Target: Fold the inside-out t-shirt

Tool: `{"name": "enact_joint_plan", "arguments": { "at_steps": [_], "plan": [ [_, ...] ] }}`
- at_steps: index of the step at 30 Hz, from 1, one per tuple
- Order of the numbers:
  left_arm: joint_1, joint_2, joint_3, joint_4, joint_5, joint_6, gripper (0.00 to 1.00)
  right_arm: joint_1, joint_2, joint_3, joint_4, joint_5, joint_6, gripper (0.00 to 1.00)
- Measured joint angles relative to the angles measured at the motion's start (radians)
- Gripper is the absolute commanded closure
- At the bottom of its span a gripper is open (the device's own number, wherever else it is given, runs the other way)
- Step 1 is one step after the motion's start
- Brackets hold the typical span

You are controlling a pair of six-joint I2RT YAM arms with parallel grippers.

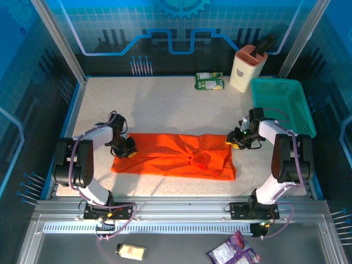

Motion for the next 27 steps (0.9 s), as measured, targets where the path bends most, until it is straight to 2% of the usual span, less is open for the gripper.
{"name": "enact_joint_plan", "arguments": {
  "at_steps": [12, 21, 27],
  "plan": [
    [0.000, 0.000, 0.000, 0.000, -0.004, 0.000, 0.89, 0.000, 0.029, 0.033, 0.014, -0.008, -0.008, 0.99],
    [0.000, 0.000, -0.003, 0.006, -0.006, 0.000, 0.89, 0.000, 0.029, 0.121, -0.005, 0.020, -0.028, 0.99],
    [0.000, 0.000, -0.004, 0.011, -0.006, 0.000, 0.89, 0.000, 0.122, 0.141, 0.005, 0.066, -0.037, 0.95]
  ]
}}
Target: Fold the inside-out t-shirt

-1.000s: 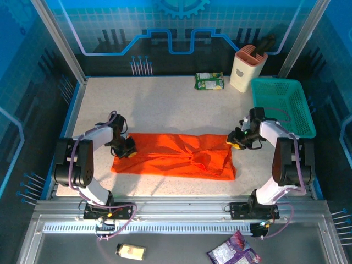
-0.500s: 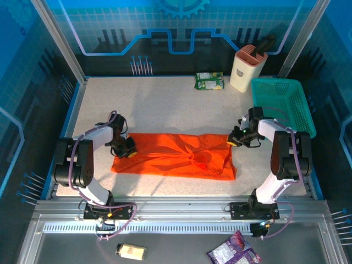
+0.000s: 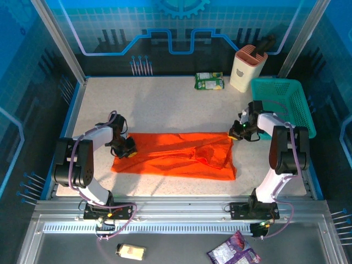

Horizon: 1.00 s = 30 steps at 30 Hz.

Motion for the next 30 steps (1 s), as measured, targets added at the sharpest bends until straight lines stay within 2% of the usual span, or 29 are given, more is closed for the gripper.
{"name": "enact_joint_plan", "arguments": {
  "at_steps": [6, 11, 15, 19, 25, 30],
  "plan": [
    [0.000, -0.013, 0.000, 0.004, 0.005, -0.001, 0.85, 0.002, 0.017, 0.026, -0.029, 0.060, -0.005, 0.78],
    [0.000, -0.068, 0.014, -0.009, 0.015, -0.003, 0.83, 0.058, -0.098, 0.047, -0.100, 0.143, -0.002, 0.71],
    [0.000, -0.087, 0.075, -0.026, 0.028, -0.003, 0.83, 0.154, -0.205, 0.052, -0.144, 0.186, 0.012, 0.70],
    [0.000, -0.081, 0.131, -0.027, 0.033, 0.000, 0.84, 0.298, -0.253, 0.052, -0.149, 0.170, 0.063, 0.73],
    [0.000, 0.002, 0.179, -0.025, 0.033, 0.005, 0.86, 0.505, -0.203, 0.048, -0.093, 0.067, 0.160, 0.79],
    [0.000, 0.070, 0.199, -0.019, 0.025, 0.009, 0.87, 0.585, -0.111, -0.021, 0.008, -0.007, 0.225, 0.82]
  ]
}}
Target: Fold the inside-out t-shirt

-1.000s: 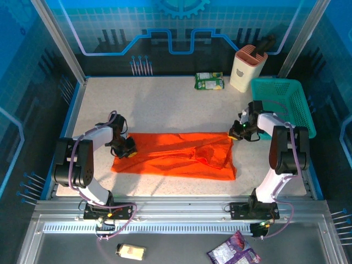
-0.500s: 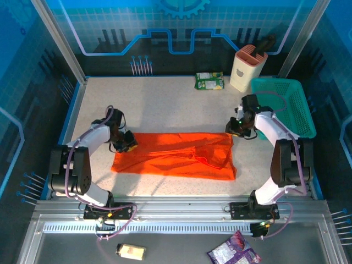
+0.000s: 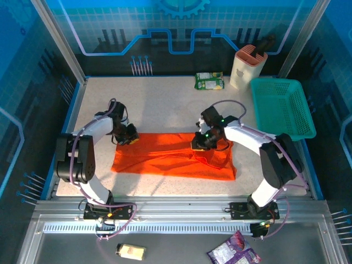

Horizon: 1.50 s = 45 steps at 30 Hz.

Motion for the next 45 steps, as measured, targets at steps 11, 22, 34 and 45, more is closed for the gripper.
{"name": "enact_joint_plan", "arguments": {
  "at_steps": [11, 22, 34, 45],
  "plan": [
    [0.035, 0.101, 0.019, 0.032, -0.004, 0.018, 0.89, -0.008, 0.081, -0.091, 0.030, -0.023, 0.003, 0.84],
    [0.027, -0.074, -0.224, 0.112, 0.005, -0.010, 0.89, -0.100, 0.325, 0.273, -0.064, 0.036, -0.098, 0.85],
    [-0.135, -0.298, -0.445, 0.143, 0.027, -0.141, 0.89, -0.008, 0.705, 0.893, -0.202, 0.043, -0.207, 0.85],
    [-0.344, -0.356, -0.499, 0.193, 0.026, -0.305, 0.86, -0.051, 0.983, 1.365, -0.263, 0.014, -0.191, 0.83]
  ]
}}
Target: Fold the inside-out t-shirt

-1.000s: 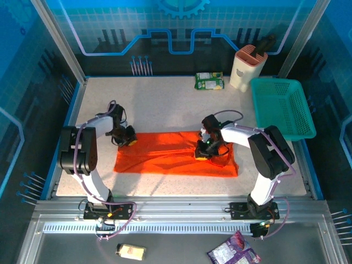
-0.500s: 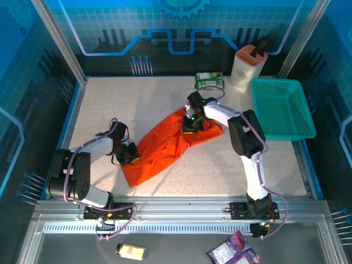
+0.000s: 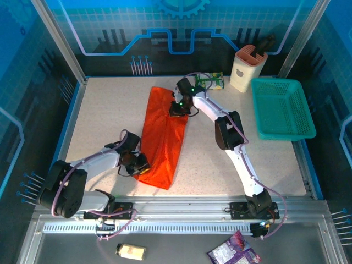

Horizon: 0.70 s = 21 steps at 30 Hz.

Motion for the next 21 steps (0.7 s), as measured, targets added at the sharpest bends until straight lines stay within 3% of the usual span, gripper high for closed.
{"name": "enact_joint_plan", "arguments": {
  "at_steps": [4, 10, 18, 21],
  "plan": [
    [-0.071, -0.008, 0.002, 0.010, -0.003, -0.053, 0.81, -0.036, 0.029, 0.029, 0.038, -0.053, 0.016, 0.82],
    [-0.100, -0.068, 0.074, -0.064, -0.007, -0.082, 0.77, -0.079, 0.076, 0.089, 0.108, -0.088, 0.002, 0.82],
    [-0.100, -0.077, 0.195, -0.106, -0.037, -0.053, 0.81, -0.122, 0.087, 0.132, 0.102, -0.113, -0.003, 0.77],
    [-0.087, -0.008, 0.212, -0.119, -0.055, -0.019, 0.84, -0.124, 0.028, 0.050, 0.099, -0.122, 0.000, 0.75]
  ]
}}
